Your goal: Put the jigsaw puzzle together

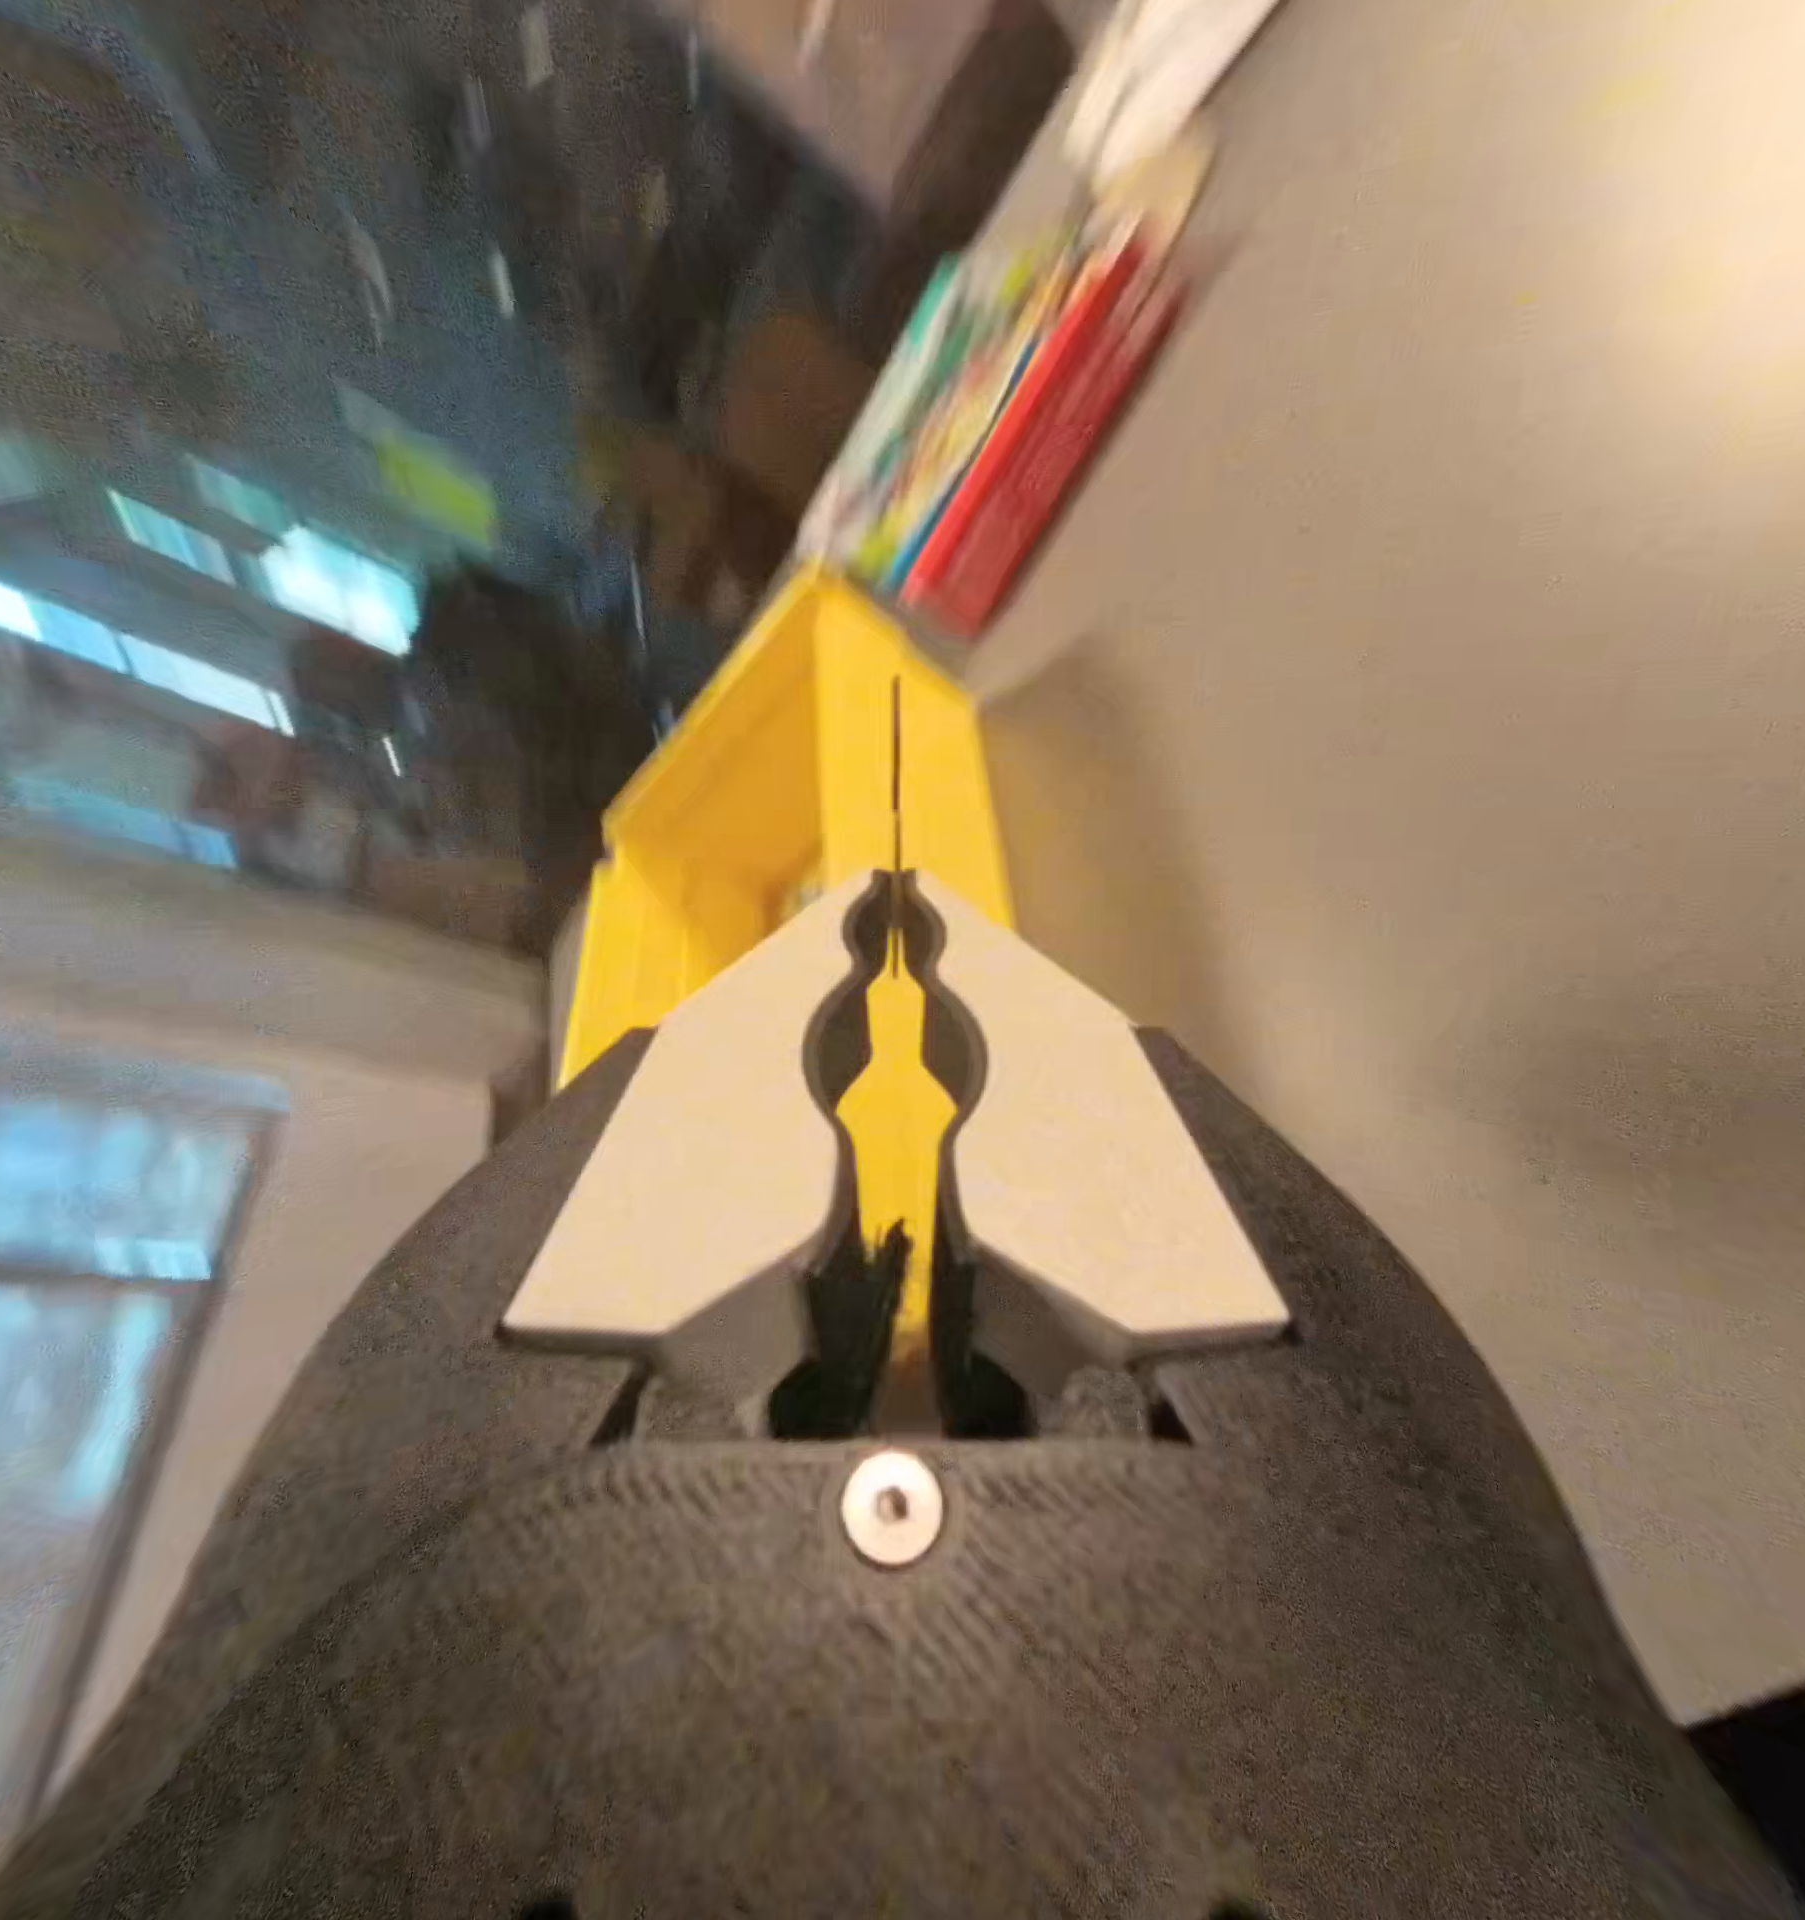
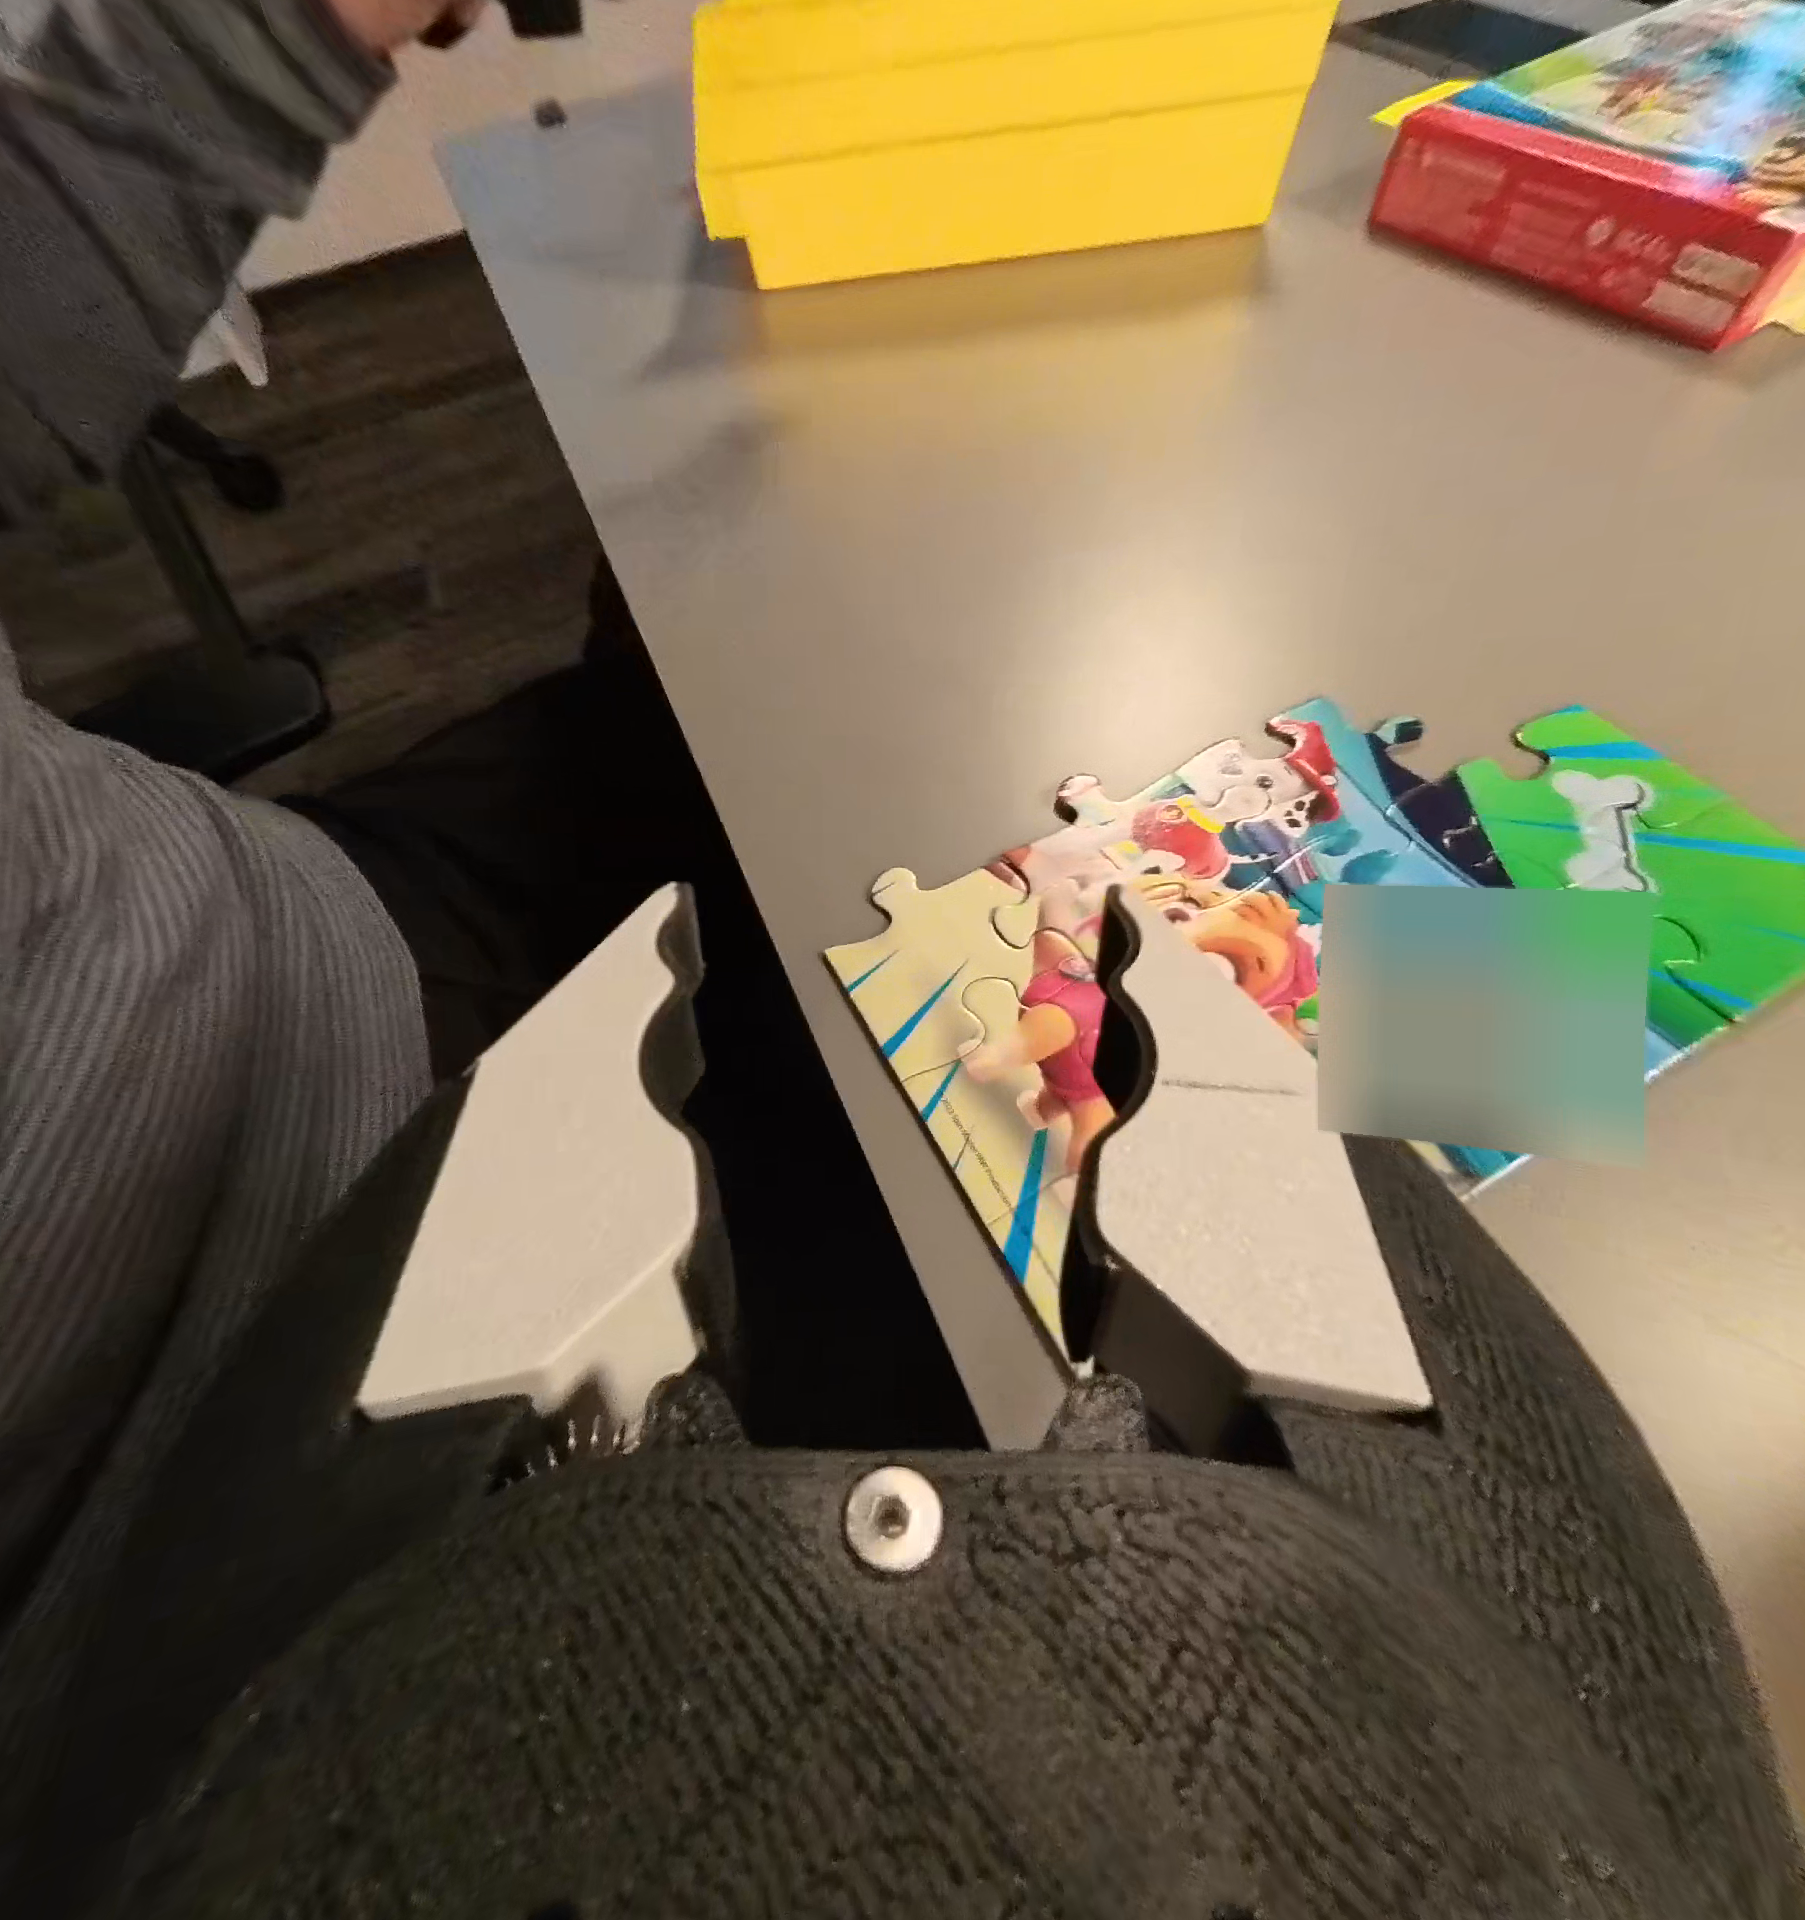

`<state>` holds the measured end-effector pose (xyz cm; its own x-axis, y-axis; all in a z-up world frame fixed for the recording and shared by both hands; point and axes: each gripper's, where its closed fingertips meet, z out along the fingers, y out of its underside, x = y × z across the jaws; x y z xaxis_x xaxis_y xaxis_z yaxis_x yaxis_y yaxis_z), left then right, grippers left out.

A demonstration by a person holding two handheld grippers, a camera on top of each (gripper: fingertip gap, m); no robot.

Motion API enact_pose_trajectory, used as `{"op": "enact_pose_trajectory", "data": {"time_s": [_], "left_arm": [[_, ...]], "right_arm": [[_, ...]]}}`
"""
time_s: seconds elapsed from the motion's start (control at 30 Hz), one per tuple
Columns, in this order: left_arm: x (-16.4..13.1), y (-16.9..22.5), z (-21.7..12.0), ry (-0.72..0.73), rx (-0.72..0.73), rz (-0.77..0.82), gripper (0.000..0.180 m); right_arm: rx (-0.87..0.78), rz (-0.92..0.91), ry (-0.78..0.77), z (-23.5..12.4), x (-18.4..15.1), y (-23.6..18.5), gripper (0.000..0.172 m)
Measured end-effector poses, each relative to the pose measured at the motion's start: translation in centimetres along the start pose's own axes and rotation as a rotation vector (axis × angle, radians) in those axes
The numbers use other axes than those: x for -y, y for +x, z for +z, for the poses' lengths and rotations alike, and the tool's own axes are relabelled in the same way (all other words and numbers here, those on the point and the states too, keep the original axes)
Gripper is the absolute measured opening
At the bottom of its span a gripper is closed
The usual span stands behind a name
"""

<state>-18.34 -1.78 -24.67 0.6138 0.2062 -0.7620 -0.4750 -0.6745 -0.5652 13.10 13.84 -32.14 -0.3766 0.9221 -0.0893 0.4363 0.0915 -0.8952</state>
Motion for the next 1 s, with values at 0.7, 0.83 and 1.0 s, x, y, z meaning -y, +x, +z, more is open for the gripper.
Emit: {"op": "enact_pose_trajectory", "data": {"time_s": [0.7, 0.83, 1.0], "left_arm": [[-0.8, 9.9, 6.0, -0.175, -0.430, -0.303, 0.066], [-3.9, 11.0, 7.9, -0.378, -0.491, -0.558, 0.078], [-4.9, 10.8, 8.2, -0.421, -0.464, -0.730, 0.061]], "right_arm": [[-0.043, 0.129, -0.065, 0.6, -2.6, 1.9, 0.079], [-0.020, 0.126, -0.046, 1.1, -2.2, 1.2, 0.078], [0.000, 0.131, -0.027, 1.4, -2.1, 0.7, 0.076]]}}
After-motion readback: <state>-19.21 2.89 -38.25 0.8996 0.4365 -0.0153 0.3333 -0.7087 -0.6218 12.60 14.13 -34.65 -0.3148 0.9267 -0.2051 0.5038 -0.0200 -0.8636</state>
